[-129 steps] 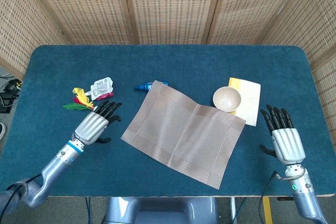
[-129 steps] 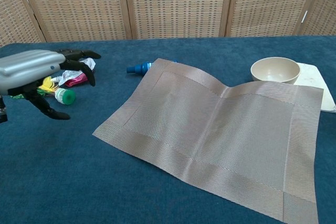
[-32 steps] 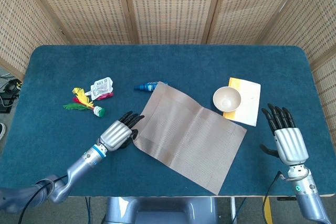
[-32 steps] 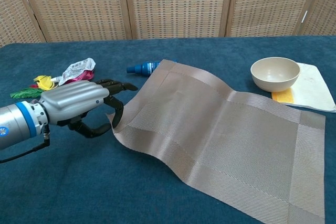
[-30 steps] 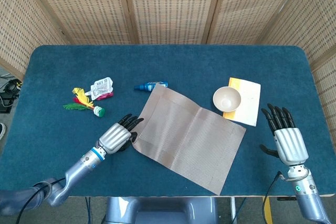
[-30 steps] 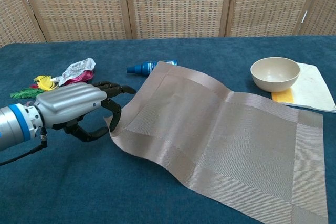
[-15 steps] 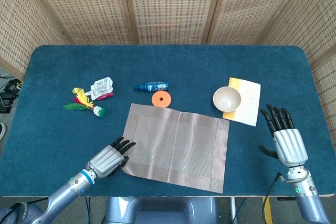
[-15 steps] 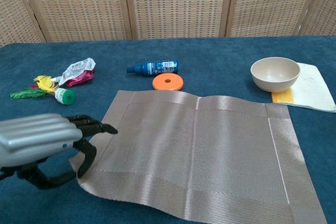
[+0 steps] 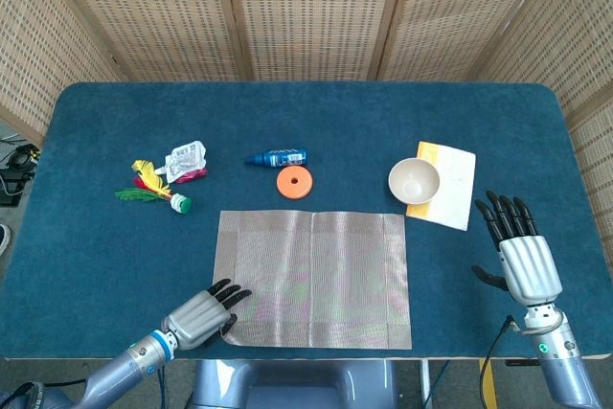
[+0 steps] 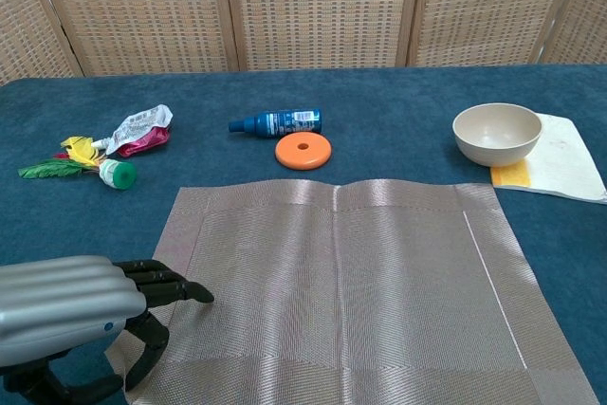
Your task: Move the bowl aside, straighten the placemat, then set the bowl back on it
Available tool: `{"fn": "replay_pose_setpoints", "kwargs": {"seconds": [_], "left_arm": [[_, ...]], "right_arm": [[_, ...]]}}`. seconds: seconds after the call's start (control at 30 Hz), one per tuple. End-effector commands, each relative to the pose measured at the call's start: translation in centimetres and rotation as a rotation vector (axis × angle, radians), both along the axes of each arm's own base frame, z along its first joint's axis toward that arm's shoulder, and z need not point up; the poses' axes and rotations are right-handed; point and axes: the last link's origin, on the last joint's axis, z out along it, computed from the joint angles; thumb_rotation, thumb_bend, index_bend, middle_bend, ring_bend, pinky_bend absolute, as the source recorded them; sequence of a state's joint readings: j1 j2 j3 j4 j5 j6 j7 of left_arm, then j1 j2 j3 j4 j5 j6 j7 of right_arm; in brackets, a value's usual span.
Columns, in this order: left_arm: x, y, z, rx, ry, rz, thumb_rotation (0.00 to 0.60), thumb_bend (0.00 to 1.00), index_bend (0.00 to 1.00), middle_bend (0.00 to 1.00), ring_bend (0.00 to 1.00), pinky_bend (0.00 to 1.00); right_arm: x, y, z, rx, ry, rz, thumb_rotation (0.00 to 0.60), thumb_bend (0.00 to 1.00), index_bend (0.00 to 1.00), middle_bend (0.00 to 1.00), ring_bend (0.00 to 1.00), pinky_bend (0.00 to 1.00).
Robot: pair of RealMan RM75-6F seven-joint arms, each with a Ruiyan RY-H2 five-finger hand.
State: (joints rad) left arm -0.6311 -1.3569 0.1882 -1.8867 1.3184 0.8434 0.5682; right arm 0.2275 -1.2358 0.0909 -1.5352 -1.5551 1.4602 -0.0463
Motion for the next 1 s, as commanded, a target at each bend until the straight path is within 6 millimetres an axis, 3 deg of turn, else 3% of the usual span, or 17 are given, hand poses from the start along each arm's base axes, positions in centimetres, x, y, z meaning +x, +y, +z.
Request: {"fn": "replay_pose_setpoints", "kwargs": {"seconds": [0.03, 0.23, 0.3, 0.37, 0.43, 0.6, 1.0], "left_arm": [[0.1, -0.2, 0.2, -0.013, 0.000, 0.003, 0.600, 0.70, 0.79, 0.00, 0.00, 0.00], [0.1, -0.5, 0.5, -0.020, 0.006, -0.001, 0.600, 0.69, 0.74, 0.00, 0.00, 0.00], [0.0, -0.5, 0.5, -0.025, 0.010, 0.001, 0.600, 0.55, 0.59, 0.00, 0.00, 0.00], [0.0, -0.5, 0.6, -0.036, 0.014, 0.009, 0.600, 0.17, 0.21, 0.00, 0.00, 0.00], [0.0, -0.6, 0.9, -0.051, 0.013, 0.020, 0.600, 0.01, 0.01, 0.00, 0.00, 0.00], [0.7, 0.4, 2.9, -0.004, -0.090, 0.084, 0.600, 0.00, 0.00, 0.00, 0.00, 0.00], [-1.0, 4.9, 7.9, 0.349, -0.229, 0.144, 0.600, 0.00, 0.00, 0.00, 0.00, 0.00]], "right_arm": [[0.0, 0.0, 0.0, 0.000, 0.001, 0.000, 0.600, 0.00, 0.03, 0.00, 0.00, 0.00], [0.0, 0.1, 0.0, 0.002, 0.002, 0.001, 0.600, 0.00, 0.03, 0.00, 0.00, 0.00], [0.1, 0.1, 0.0, 0.001, 0.001, 0.001, 0.600, 0.00, 0.03, 0.00, 0.00, 0.00], [0.1, 0.1, 0.0, 0.001, 0.002, 0.001, 0.600, 0.00, 0.03, 0.00, 0.00, 0.00], [0.1, 0.1, 0.0, 0.000, 0.003, 0.001, 0.600, 0.00, 0.03, 0.00, 0.00, 0.00], [0.1, 0.1, -0.1, 0.004, 0.004, 0.002, 0.600, 0.00, 0.04, 0.00, 0.00, 0.00], [0.1, 0.1, -0.1, 0.000, 0.008, -0.002, 0.600, 0.00, 0.05, 0.00, 0.00, 0.00]]}}
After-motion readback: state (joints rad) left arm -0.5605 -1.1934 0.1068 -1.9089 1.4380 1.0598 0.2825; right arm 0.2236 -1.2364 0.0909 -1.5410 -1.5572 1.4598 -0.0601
